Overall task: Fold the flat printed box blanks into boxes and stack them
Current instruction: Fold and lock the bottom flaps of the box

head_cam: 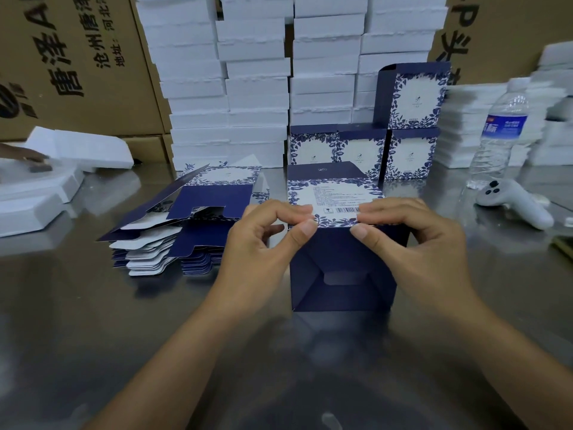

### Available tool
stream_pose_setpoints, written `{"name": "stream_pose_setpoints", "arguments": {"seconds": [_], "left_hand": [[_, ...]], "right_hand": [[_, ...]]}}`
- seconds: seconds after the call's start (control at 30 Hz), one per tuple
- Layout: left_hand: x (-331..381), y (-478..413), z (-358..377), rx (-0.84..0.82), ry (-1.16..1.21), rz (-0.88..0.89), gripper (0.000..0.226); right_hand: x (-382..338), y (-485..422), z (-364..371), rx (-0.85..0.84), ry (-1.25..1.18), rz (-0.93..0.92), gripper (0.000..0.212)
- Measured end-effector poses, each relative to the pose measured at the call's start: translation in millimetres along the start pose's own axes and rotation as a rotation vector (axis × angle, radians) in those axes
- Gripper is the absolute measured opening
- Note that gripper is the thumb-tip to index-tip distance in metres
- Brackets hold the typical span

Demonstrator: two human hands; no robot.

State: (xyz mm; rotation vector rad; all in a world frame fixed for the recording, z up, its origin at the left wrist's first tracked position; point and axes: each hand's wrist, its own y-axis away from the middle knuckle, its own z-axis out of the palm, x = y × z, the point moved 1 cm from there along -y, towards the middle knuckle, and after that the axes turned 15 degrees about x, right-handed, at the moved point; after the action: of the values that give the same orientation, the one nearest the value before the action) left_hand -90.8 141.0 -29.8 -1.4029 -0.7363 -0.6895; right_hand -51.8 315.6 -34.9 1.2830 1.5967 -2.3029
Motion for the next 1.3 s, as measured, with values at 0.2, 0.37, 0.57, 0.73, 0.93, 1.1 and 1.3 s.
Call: {"name": "stream_pose_setpoints", "arguments": {"seconds": [0.2,0.37,0.57,0.73,0.93,1.1,1.3], "left_hand": [[-4,-5,-7,0.039,0.106,-0.058,0.006],[-5,-4,-6,0.035,0.104,-0.041,0.01],[-5,-4,-6,0.052,0.093,-0.033,0.011],[-5,-4,-6,0.062,0.093,-0.048,0.013],[-6,-5,-7,0.066,0.087,-0.052,0.013],[-6,-5,-7,0.074,0.075,-0.069,0.018],[-6,-3,-6,0.079,0.084,-0.069,0.017]], "right_hand": [[6,0,3,0.024,-0.044,0.13,0.01],[1,-1,3,-0.001,-0.04,0.115,0.006],[2,0,-1,0.02,-0.06,0.175,0.017],[10,1,0,0.044,-0.07,0.16,0.005],[11,-3,-2,0.005,-0.064,0.109,0.004],[13,-4,-9,-0.033,0.073,-0.013,0.013],[19,-3,-8,-0.01,0.046,0.014,0.009]]}}
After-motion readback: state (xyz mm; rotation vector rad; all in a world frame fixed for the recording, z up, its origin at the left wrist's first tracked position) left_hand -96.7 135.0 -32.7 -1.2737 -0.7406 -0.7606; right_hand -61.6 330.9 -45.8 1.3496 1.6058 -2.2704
